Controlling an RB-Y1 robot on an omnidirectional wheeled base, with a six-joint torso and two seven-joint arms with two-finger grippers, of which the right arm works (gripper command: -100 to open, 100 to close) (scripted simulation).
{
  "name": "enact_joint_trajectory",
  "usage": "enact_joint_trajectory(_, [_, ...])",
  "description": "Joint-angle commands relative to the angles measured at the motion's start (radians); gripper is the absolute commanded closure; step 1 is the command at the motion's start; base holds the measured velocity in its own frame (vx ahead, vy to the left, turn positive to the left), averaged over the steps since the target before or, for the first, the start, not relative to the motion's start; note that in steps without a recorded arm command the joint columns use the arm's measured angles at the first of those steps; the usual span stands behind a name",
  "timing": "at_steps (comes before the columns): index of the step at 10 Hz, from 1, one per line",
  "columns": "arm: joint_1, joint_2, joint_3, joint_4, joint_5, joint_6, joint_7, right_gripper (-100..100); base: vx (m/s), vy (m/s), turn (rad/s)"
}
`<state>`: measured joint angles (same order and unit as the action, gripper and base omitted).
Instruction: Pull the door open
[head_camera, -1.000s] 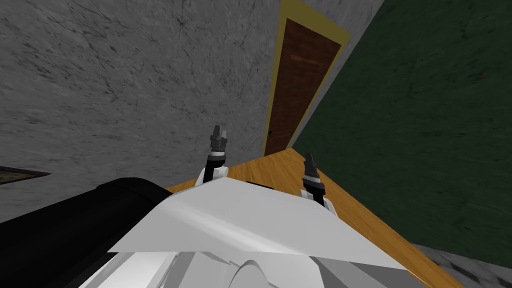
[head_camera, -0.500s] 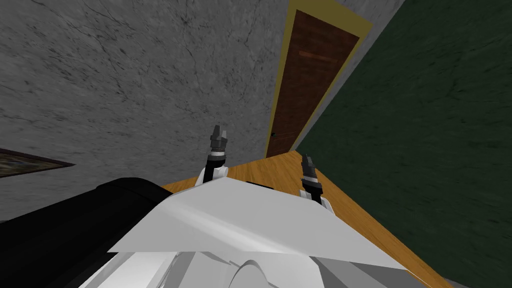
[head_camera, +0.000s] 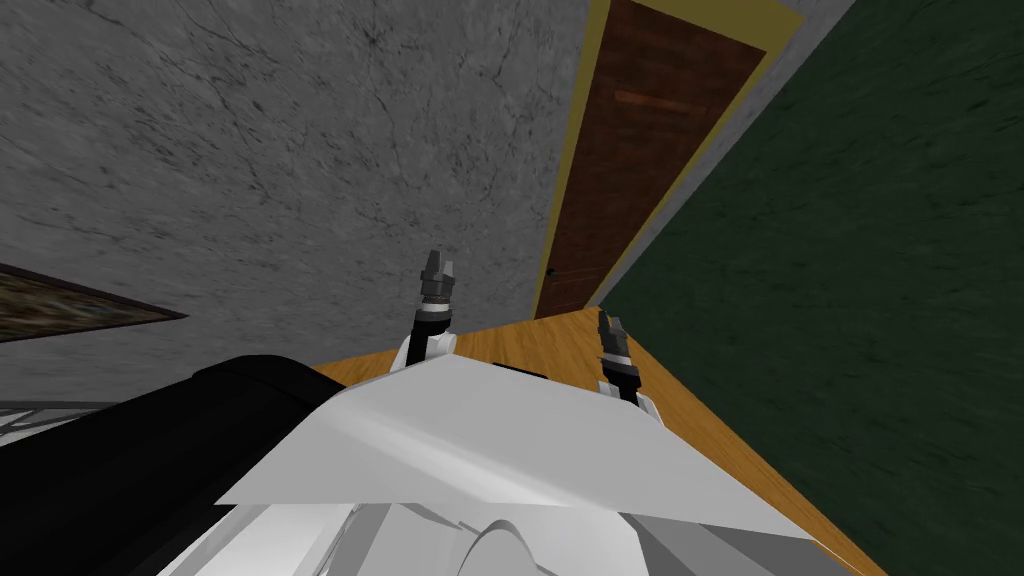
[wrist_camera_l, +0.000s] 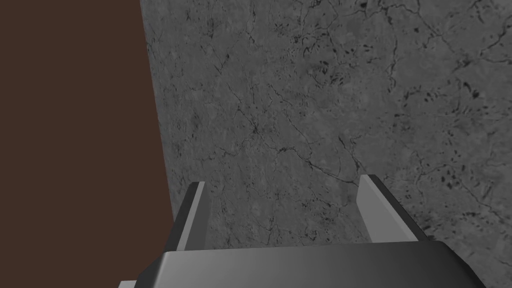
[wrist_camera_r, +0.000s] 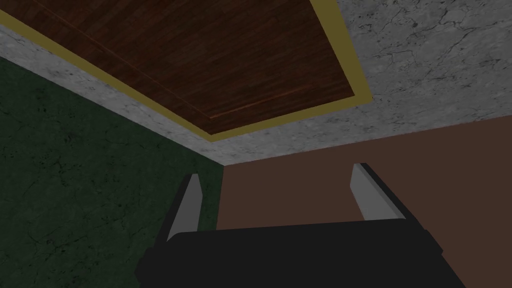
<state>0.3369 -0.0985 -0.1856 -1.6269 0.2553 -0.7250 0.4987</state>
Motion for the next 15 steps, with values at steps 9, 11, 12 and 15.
enact_joint_trajectory(9, [-0.07,0.003,-0.04,0.206,0.066,-0.029,0.188,-100,0.086,-0.05,0.131])
enact_joint_trajectory(11, [-0.084,0.005,-0.048,0.247,0.079,-0.034,0.225,-100,0.079,-0.059,0.134])
enact_joint_trajectory(12, [-0.09,0.006,-0.053,0.268,0.086,-0.037,0.244,-100,0.072,-0.049,0.113])
enact_joint_trajectory(15, [-0.11,0.009,-0.064,0.326,0.105,-0.045,0.297,-100,0.083,-0.057,0.124])
